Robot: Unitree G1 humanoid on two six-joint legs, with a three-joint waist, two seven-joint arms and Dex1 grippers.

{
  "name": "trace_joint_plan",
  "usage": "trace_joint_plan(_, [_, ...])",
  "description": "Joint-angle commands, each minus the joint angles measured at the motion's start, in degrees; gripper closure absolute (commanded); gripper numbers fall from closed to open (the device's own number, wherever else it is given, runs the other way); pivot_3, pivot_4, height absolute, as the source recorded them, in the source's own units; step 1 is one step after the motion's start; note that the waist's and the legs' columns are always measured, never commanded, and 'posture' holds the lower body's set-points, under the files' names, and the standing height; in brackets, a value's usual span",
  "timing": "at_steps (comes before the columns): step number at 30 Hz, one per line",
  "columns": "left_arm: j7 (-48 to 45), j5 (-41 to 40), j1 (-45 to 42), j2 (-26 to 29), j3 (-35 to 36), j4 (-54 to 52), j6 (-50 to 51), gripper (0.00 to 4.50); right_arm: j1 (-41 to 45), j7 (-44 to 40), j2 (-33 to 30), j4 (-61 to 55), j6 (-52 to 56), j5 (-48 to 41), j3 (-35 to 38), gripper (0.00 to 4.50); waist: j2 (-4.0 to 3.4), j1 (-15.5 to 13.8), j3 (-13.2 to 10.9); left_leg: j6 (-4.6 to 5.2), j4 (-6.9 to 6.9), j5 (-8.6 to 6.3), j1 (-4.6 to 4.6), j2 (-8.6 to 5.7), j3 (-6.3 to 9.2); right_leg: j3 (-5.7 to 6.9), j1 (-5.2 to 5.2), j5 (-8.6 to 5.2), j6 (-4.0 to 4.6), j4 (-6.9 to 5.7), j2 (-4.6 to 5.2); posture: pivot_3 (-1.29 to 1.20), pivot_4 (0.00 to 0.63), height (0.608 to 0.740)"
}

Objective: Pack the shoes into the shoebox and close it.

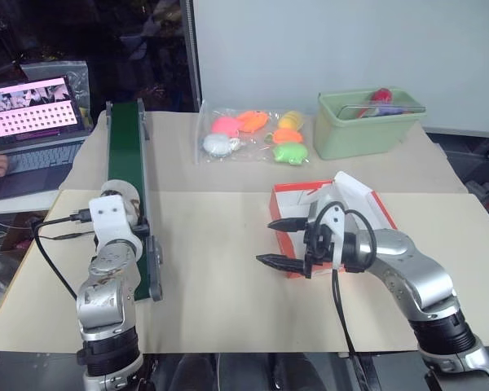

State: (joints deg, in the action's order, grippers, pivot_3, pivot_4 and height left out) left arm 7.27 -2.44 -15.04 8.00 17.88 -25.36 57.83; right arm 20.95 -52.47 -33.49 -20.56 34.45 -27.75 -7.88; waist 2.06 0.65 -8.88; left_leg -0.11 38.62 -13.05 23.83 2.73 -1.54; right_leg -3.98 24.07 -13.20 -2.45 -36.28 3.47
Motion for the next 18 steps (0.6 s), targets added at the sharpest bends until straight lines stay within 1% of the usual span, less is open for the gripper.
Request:
trace_joint_plan(1, [0.45,-0.18,-1.49,-0.35,0.77,-0.47,0.65,2.08,1.69,0.47,-0.31,-2.28,0.28,-1.43,2.22,0.00,0.00,0.00,0.00,0.00,0.02,0.00,-0.02,0.00,0.00,0.00,-0.01,0.00,0.00,-0.03,0.00,0.00,0.150,0.729])
trace_joint_plan(4, [0.73,-0.28,-2.42,-0.62,1.13,-0.63,0.80,2.08,2.14,0.91,-0.33,-2.03,0.22,-1.27,2.10,0.00,0.00,0.00,0.00,0.00,0.07,0.00,-0.04,0.00,0.00,0.00,-0.04,0.00,0.00,-0.07,0.00,0.00,0.150,0.729])
trace_joint_plan(7, [1.53,1.04,-3.44,0.06,0.35,-1.48,-2.04,2.08,2.76,1.94,0.21,-1.29,-0.04,-0.98,2.27,0.00,0.01,0.02,0.00,0.00,0.08,0.00,-0.03,0.00,0.00,0.00,-0.02,0.00,0.00,-0.08,0.00,0.00,0.150,0.729])
trace_joint_plan(10, [0.28,6.77,-3.94,6.13,-6.73,-3.97,-13.92,2.08,5.15,6.60,3.02,1.81,1.53,-0.85,3.39,0.00,0.14,0.22,-0.08,0.00,0.07,0.00,0.03,0.00,0.00,0.00,0.06,0.00,0.00,-0.07,-0.01,0.00,0.150,0.729])
trace_joint_plan(12, [-0.81,8.83,-4.09,8.34,-10.42,-5.22,-20.56,2.08,6.96,9.91,5.84,3.59,4.11,-2.82,5.08,0.00,0.14,0.17,-0.08,0.00,0.06,0.00,0.05,0.00,0.00,-0.01,0.07,0.01,0.02,-0.05,-0.01,0.00,0.150,0.729])
trace_joint_plan(15, [-3.60,9.55,-3.31,9.55,-15.09,-5.55,-28.04,2.08,10.69,16.83,12.10,7.29,10.14,-7.84,10.03,0.00,0.13,0.11,-0.07,-0.04,0.02,-0.02,0.07,0.01,-0.02,-0.03,0.07,0.02,0.03,0.01,0.02,0.00,0.150,0.729])
trace_joint_plan(18, [-8.04,3.11,-2.64,5.58,-16.69,-5.73,-29.82,2.08,15.80,26.96,20.67,13.22,20.03,-21.55,20.49,0.00,0.12,0.11,-0.07,-0.04,-0.03,-0.02,0.09,0.02,-0.04,-0.03,0.08,0.03,0.03,0.04,0.04,0.00,0.150,0.729])
